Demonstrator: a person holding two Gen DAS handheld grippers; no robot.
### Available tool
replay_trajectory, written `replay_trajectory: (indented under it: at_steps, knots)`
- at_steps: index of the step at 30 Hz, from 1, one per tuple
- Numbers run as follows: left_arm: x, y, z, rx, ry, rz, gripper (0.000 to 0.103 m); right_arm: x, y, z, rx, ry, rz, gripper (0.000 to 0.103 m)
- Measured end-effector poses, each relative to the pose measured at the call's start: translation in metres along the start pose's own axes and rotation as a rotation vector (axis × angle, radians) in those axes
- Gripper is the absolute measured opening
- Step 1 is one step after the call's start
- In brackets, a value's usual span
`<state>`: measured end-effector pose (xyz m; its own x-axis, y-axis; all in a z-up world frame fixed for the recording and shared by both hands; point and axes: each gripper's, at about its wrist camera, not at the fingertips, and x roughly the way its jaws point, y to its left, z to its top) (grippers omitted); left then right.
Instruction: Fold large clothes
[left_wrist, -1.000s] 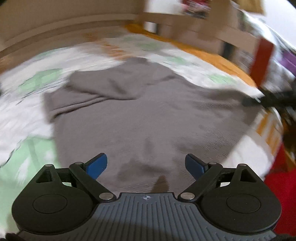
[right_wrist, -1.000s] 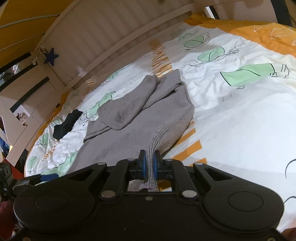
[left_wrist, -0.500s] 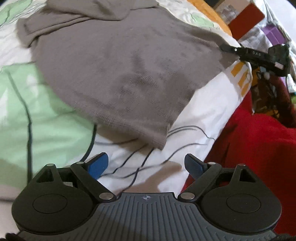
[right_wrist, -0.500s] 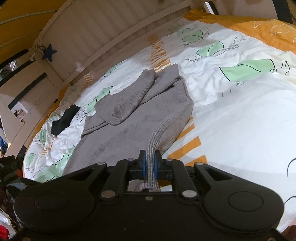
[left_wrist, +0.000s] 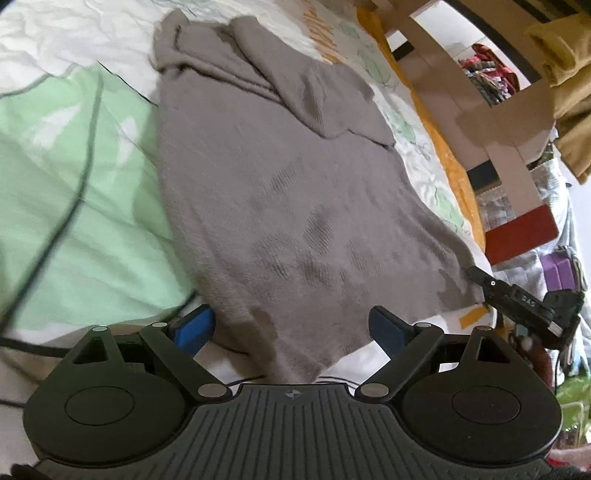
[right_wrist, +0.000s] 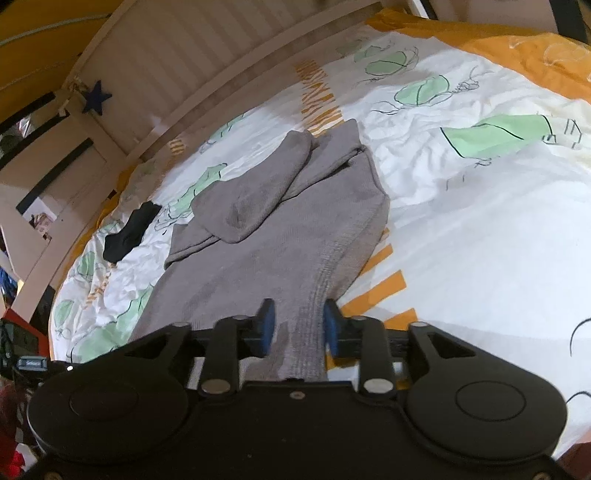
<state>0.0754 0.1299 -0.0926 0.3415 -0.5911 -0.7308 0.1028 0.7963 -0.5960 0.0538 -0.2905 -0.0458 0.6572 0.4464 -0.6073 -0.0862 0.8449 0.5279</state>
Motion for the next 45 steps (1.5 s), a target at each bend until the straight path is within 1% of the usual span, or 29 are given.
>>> replay_trajectory:
  at_steps: [3, 4, 7, 8, 9, 10, 11, 12, 13, 14, 15, 17, 19, 21, 22, 23, 26, 27, 29, 31, 33, 37, 40, 42, 45]
  knots:
    - [0.009, 0.0, 0.004, 0.004, 0.011, 0.016, 0.09, 0.004, 0.003, 0.0, -0.019, 0.017, -0.012, 0.049]
    - [0.004, 0.002, 0.004, 0.003, 0.009, 0.014, 0.09, 0.005, 0.003, 0.0, -0.023, 0.021, -0.015, 0.049]
    - [0.007, 0.002, 0.001, -0.001, -0.001, 0.002, 0.089, 0.009, 0.002, 0.001, -0.021, 0.031, -0.015, 0.049]
    - [0.007, 0.002, 0.001, -0.008, -0.014, -0.007, 0.085, 0.009, 0.002, 0.0, -0.02, 0.033, -0.014, 0.049]
    - [0.008, 0.002, 0.0, -0.018, -0.025, -0.017, 0.072, 0.01, 0.002, 0.001, -0.02, 0.035, -0.012, 0.049]
    - [0.009, 0.004, -0.002, -0.034, -0.034, -0.031, 0.062, 0.01, 0.002, 0.001, -0.023, 0.036, -0.011, 0.048]
    - [0.009, 0.006, -0.004, -0.055, -0.046, -0.037, 0.034, 0.01, 0.002, 0.001, -0.028, 0.037, -0.012, 0.047]
    - [0.01, 0.01, -0.006, -0.08, -0.062, -0.029, 0.006, 0.012, 0.002, 0.0, -0.034, 0.036, -0.016, 0.042]
    - [0.009, 0.013, -0.009, -0.093, -0.086, -0.023, 0.006, 0.013, 0.002, 0.0, -0.038, 0.035, -0.021, 0.021]
    - [0.006, 0.015, -0.01, -0.093, -0.114, -0.031, 0.006, 0.015, 0.001, 0.0, -0.036, 0.037, -0.023, 0.016]
    - [-0.002, 0.015, -0.011, -0.091, -0.153, -0.037, 0.006, 0.015, 0.0, 0.0, -0.023, 0.027, -0.007, 0.016]
    - [-0.024, 0.013, -0.011, -0.091, -0.231, -0.073, 0.006, 0.003, -0.002, 0.005, 0.008, -0.036, 0.051, 0.015]
    - [-0.052, 0.012, -0.013, -0.083, -0.321, -0.099, 0.006, -0.018, -0.003, 0.015, 0.0, -0.122, 0.066, 0.015]
    - [-0.067, 0.015, -0.019, -0.067, -0.361, -0.112, 0.006, -0.034, -0.009, 0.021, 0.013, -0.163, 0.068, 0.014]
    - [-0.068, 0.018, -0.023, -0.076, -0.356, -0.106, 0.006, -0.036, -0.015, 0.021, 0.029, -0.157, 0.072, 0.014]
    - [-0.064, 0.022, -0.028, -0.09, -0.328, -0.099, 0.006, -0.034, -0.021, 0.02, 0.051, -0.138, 0.072, 0.014]
    - [-0.04, 0.03, -0.039, -0.139, -0.253, -0.052, 0.006, -0.013, -0.031, 0.009, 0.1, -0.034, 0.042, 0.014]
    - [-0.035, 0.033, -0.041, -0.145, -0.249, -0.048, 0.006, -0.007, -0.033, 0.005, 0.103, -0.009, 0.033, 0.014]
    - [-0.036, 0.03, -0.037, -0.149, -0.266, -0.064, 0.006, -0.006, -0.034, 0.0, 0.098, -0.005, 0.036, 0.014]
    - [-0.044, 0.028, -0.027, -0.161, -0.303, -0.11, 0.006, -0.011, -0.034, 0.006, 0.122, -0.023, 0.069, 0.014]
    - [-0.055, 0.024, -0.014, -0.145, -0.343, -0.125, 0.006, -0.013, -0.036, 0.017, 0.145, -0.046, 0.105, 0.014]
    - [-0.068, 0.016, 0.016, -0.147, -0.421, -0.187, 0.006, -0.011, -0.036, 0.049, 0.182, -0.098, 0.19, 0.015]
    - [-0.076, 0.017, 0.043, -0.168, -0.484, -0.223, 0.006, 0.002, -0.029, 0.078, 0.205, -0.13, 0.248, 0.015]
    - [-0.077, 0.016, 0.064, -0.16, -0.524, -0.23, 0.006, 0.013, -0.021, 0.102, 0.206, -0.156, 0.28, 0.015]
    - [-0.075, 0.017, 0.098, -0.161, -0.569, -0.232, 0.006, 0.034, -0.012, 0.136, 0.185, -0.185, 0.288, 0.015]
